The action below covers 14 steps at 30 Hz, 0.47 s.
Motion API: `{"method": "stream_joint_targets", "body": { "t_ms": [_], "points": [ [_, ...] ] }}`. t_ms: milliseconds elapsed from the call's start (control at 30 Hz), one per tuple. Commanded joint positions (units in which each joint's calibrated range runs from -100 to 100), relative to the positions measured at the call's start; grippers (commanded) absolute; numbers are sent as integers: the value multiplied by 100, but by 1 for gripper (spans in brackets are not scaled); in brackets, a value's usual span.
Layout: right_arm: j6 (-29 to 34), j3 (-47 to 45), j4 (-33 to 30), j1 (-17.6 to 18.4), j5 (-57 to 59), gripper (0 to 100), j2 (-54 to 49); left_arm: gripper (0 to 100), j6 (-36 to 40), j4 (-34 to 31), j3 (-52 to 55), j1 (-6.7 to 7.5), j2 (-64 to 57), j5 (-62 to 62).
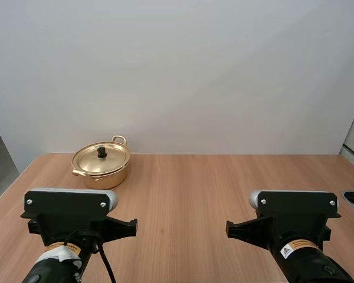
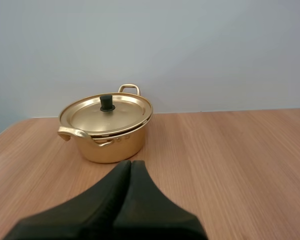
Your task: Open the pot, put the car inside, and close it
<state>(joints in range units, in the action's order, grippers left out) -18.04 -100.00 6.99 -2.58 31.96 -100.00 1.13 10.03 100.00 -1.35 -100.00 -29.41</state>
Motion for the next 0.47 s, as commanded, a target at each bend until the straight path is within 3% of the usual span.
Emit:
{"method": "stream_joint_targets", "body": {
  "t_ms": [0,433],
  "points": [
    [3,0,8,-1,-3,0,0,0,-4,-2,0,-2,0,-7],
    [1,0,8,-1,-20,0,0,0,-4,-2,0,-2,0,-7]
  ]
}}
